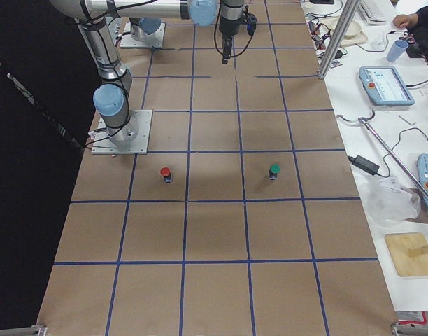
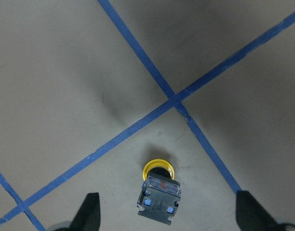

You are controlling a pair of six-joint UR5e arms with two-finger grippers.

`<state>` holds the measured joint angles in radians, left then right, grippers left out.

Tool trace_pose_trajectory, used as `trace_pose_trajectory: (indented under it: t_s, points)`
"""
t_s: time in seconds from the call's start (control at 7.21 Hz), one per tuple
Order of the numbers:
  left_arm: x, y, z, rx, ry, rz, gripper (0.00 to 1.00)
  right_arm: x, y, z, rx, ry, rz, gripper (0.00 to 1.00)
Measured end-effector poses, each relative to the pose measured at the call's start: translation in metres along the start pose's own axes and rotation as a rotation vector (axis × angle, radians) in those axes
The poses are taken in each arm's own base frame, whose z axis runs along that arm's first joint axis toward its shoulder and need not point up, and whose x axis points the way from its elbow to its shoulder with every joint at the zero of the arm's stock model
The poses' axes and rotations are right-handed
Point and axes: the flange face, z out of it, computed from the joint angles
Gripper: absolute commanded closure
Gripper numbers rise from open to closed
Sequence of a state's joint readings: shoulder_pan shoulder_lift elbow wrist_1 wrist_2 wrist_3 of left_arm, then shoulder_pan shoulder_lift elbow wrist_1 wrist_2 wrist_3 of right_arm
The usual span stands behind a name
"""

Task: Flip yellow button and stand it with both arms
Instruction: 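Lower the left gripper and grasp the yellow button's body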

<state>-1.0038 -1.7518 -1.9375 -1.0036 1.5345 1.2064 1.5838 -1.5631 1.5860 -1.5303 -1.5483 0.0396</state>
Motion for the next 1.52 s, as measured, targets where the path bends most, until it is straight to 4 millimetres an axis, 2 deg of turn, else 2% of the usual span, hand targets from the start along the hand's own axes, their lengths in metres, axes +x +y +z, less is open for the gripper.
trace_pose_trajectory:
  t_s: [0.28, 0.69, 1.11, 1.52]
  points:
    - [-0.001, 0.015, 0.023, 0.006, 0.048, 0.078, 0.01, 0.000, 0.004, -0.001, -0.003, 0.003, 0.011, 0.00]
    - [0.002, 0.020, 0.042, -0.002, 0.088, 0.195, 0.01, 0.001, 0.007, 0.000, -0.020, 0.003, -0.006, 0.00]
    - [-0.003, 0.020, 0.051, -0.017, 0.091, 0.097, 0.01, 0.002, 0.009, 0.003, -0.044, -0.004, -0.005, 0.00]
    - [-0.008, 0.019, 0.057, -0.017, 0.051, 0.110, 0.02, 0.002, 0.007, 0.005, -0.048, -0.011, -0.003, 0.00]
